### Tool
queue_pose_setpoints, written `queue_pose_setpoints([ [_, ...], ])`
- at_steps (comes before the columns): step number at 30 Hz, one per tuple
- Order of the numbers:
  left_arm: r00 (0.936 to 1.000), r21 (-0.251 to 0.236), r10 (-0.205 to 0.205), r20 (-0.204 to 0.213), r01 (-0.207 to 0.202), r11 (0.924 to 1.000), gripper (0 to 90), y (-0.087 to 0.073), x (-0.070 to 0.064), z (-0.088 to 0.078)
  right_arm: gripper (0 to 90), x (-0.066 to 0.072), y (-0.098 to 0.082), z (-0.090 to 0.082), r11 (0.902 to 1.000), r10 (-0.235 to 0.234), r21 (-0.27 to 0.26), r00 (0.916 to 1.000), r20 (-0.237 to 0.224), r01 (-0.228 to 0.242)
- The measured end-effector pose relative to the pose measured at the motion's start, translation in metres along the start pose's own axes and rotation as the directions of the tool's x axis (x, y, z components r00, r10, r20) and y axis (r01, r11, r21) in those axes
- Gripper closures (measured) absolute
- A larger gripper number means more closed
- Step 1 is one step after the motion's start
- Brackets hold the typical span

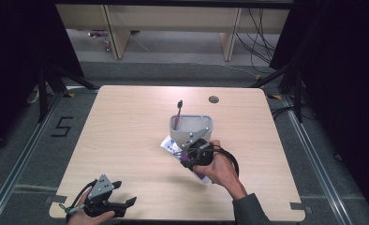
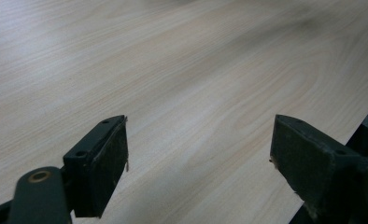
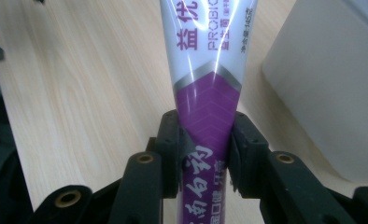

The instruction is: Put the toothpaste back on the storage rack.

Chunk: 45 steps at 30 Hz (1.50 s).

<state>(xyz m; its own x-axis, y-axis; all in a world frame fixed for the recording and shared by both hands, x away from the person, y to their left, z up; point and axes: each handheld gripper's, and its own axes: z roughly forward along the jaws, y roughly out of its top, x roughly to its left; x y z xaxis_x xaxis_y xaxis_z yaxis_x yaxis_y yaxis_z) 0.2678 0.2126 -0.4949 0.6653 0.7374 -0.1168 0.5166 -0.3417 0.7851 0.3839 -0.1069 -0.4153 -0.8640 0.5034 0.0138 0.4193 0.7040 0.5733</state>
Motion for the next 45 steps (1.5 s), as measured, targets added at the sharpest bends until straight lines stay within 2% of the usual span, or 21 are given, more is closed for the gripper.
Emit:
queue_pose_setpoints([
  [2, 1.0000, 0.000, 0.001, 0.000, -0.001, 1.0000, 18.6, 0.000, 0.000, 0.000, 68.7, -0.002, -0.002, -0.004, 0.9988, 0.007, -0.048, 0.9999, -0.008, -0.008],
  [3, 1.0000, -0.001, -0.001, 0.000, 0.001, 1.0000, 18.6, 0.000, 0.000, 0.000, 68.7, 0.001, -0.003, -0.007, 0.9975, 0.057, -0.041, 0.9983, -0.009, -0.057],
  [4, 1.0000, 0.006, 0.008, -0.002, -0.008, 0.9999, 18.6, 0.000, 0.001, 0.000, 68.7, -0.003, -0.003, -0.007, 0.9971, 0.006, -0.076, 1.0000, 0.006, -0.006],
  [8, 0.9999, -0.014, -0.012, -0.007, 0.012, 0.9998, 18.6, 0.000, -0.001, 0.001, 68.8, -0.005, -0.007, -0.012, 0.9890, 0.040, -0.142, 0.9991, 0.009, -0.039],
  [10, 0.9999, -0.010, -0.013, -0.002, 0.013, 0.9999, 18.6, 0.000, -0.001, 0.001, 68.8, -0.007, -0.009, -0.014, 0.9798, 0.064, -0.190, 0.9979, 0.011, -0.060],
  [12, 1.0000, 0.008, 0.003, -0.005, -0.002, 1.0000, 18.6, 0.000, 0.000, 0.000, 68.9, -0.009, -0.009, -0.018, 0.9761, 0.075, -0.205, 0.9971, 0.012, -0.071],
  [16, 1.0000, -0.007, -0.007, 0.002, 0.007, 0.9999, 18.7, 0.000, -0.001, 0.002, 69.0, -0.014, -0.009, -0.023, 0.9649, 0.057, -0.257, 0.9983, 0.008, -0.054],
  [21, 1.0000, 0.006, 0.002, -0.004, -0.002, 1.0000, 18.7, 0.000, 0.000, 0.000, 69.1, -0.017, -0.009, -0.032, 0.9510, 0.111, -0.291, 0.9939, 0.000, -0.106],
  [24, 1.0000, 0.004, 0.003, 0.001, -0.003, 1.0000, 18.6, 0.000, 0.000, 0.001, 69.1, -0.020, -0.007, -0.035, 0.9503, 0.099, -0.298, 0.9951, 0.012, -0.091],
  [28, 1.0000, 0.000, -0.001, -0.005, 0.001, 1.0000, 18.6, 0.000, -0.001, 0.001, 69.1, -0.026, -0.006, -0.043, 0.9329, 0.117, -0.344, 0.9930, 0.013, -0.106],
  [30, 1.0000, -0.001, -0.001, -0.006, 0.001, 1.0000, 18.6, 0.000, -0.001, 0.001, 69.0, -0.028, -0.006, -0.046, 0.9291, 0.136, -0.347, 0.9907, -0.001, -0.128],
  [31, 1.0000, -0.001, 0.000, -0.006, 0.000, 1.0000, 18.6, 0.000, -0.001, 0.001, 69.1, -0.030, -0.005, -0.047, 0.9275, 0.124, -0.357, 0.9922, 0.014, -0.111],
  [33, 1.0000, 0.000, 0.000, -0.006, 0.000, 1.0000, 18.6, 0.000, -0.001, 0.001, 69.0, -0.031, -0.003, -0.052, 0.9238, 0.140, -0.363, 0.9899, 0.022, -0.123],
  [35, 1.0000, 0.000, 0.000, -0.006, 0.000, 1.0000, 18.6, 0.000, -0.001, 0.001, 69.1, -0.034, 0.000, -0.056, 0.9139, 0.148, -0.385, 0.9888, 0.022, -0.128],
  [36, 1.0000, 0.000, 0.000, -0.006, 0.000, 1.0000, 18.6, 0.000, -0.001, 0.001, 69.0, -0.037, 0.002, -0.059, 0.9145, 0.134, -0.388, 0.9906, 0.025, -0.114],
  [37, 1.0000, 0.000, 0.000, -0.006, 0.000, 1.0000, 18.7, 0.000, -0.001, 0.001, 69.0, -0.037, 0.004, -0.061, 0.9085, 0.157, -0.395, 0.9874, 0.021, -0.136],
  [38, 1.0000, 0.004, 0.003, 0.000, -0.003, 1.0000, 18.6, 0.000, 0.000, 0.000, 69.1, -0.039, 0.005, -0.062, 0.9024, 0.145, -0.414, 0.9889, 0.034, -0.118],
  [40, 1.0000, 0.006, 0.008, -0.005, -0.008, 1.0000, 18.7, 0.000, 0.000, 0.000, 69.1, -0.044, 0.006, -0.063, 0.8944, 0.159, -0.427, 0.9870, 0.027, -0.132],
  [41, 1.0000, 0.008, 0.009, -0.004, -0.009, 0.9999, 18.6, 0.000, 0.000, 0.000, 69.0, -0.044, 0.007, -0.064, 0.8982, 0.169, -0.415, 0.9855, 0.018, -0.146],
  [42, 1.0000, -0.002, -0.002, 0.002, 0.002, 1.0000, 18.6, 0.000, -0.001, 0.001, 69.0, -0.046, 0.008, -0.064, 0.8966, 0.166, -0.424, 0.9847, 0.052, -0.129],
  [45, 1.0000, 0.007, 0.008, -0.004, -0.007, 1.0000, 18.6, 0.000, 0.000, 0.000, 69.0, -0.048, 0.012, -0.068, 0.8905, 0.196, -0.424, 0.9801, 0.033, -0.164],
])
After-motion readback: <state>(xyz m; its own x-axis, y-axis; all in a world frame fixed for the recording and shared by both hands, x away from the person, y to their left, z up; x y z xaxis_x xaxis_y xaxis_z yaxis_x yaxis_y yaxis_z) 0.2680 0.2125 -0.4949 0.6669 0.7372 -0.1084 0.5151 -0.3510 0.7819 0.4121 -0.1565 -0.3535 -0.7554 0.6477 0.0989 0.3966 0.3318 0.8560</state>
